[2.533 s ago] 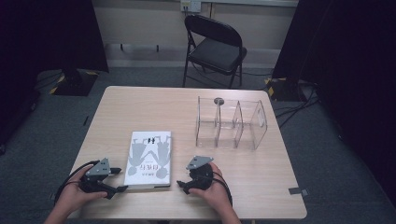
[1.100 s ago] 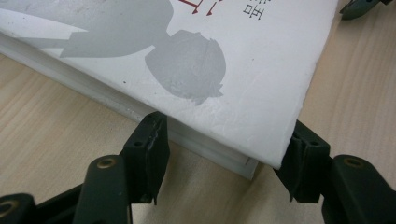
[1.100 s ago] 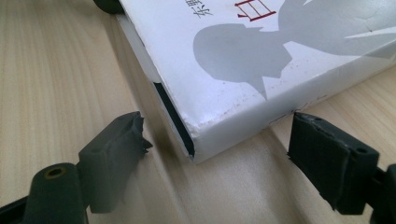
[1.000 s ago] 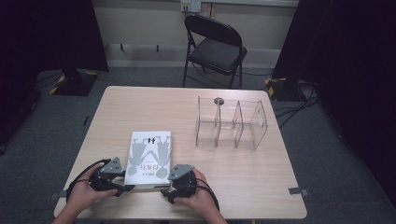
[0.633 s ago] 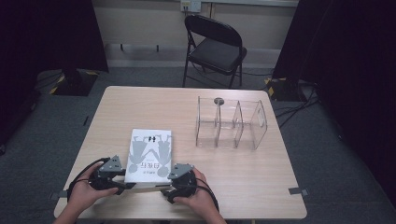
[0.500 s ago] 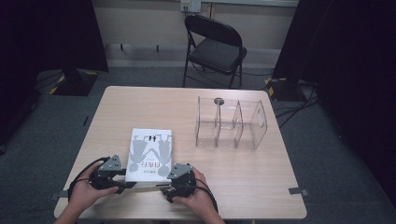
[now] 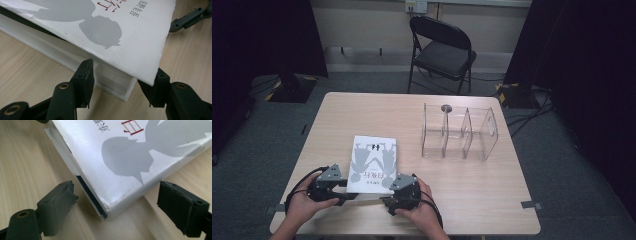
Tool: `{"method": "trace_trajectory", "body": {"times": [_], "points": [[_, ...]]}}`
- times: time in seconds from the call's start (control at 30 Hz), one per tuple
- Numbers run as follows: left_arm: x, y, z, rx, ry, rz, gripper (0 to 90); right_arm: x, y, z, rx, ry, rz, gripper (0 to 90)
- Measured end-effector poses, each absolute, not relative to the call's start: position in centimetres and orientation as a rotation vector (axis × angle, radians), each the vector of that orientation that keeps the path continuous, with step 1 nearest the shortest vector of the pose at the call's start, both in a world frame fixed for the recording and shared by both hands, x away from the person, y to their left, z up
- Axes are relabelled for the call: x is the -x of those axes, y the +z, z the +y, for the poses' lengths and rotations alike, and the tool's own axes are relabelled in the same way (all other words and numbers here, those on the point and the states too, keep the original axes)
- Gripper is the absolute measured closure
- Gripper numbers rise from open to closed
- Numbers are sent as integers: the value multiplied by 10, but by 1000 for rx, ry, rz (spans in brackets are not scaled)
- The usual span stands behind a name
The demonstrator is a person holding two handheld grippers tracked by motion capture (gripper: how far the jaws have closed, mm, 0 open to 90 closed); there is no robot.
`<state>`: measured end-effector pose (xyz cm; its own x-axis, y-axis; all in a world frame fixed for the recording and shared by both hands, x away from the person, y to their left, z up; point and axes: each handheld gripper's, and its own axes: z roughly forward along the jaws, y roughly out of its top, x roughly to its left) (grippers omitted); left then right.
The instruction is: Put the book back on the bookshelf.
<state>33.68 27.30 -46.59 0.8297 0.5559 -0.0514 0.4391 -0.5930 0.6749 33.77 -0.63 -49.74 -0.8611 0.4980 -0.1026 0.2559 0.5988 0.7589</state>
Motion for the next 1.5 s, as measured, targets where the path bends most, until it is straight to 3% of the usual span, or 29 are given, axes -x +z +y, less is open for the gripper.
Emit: {"method": "trace_trajectory", "body": {"times": [0.67, 1.5], "points": [[-338, -459, 271, -2285, 208, 734, 469, -335, -478, 26, -434, 1158, 2458, 130], [-343, -452, 258, -2317, 231, 726, 476, -339, -491, 44, -378, 1115, 2261, 138]]}}
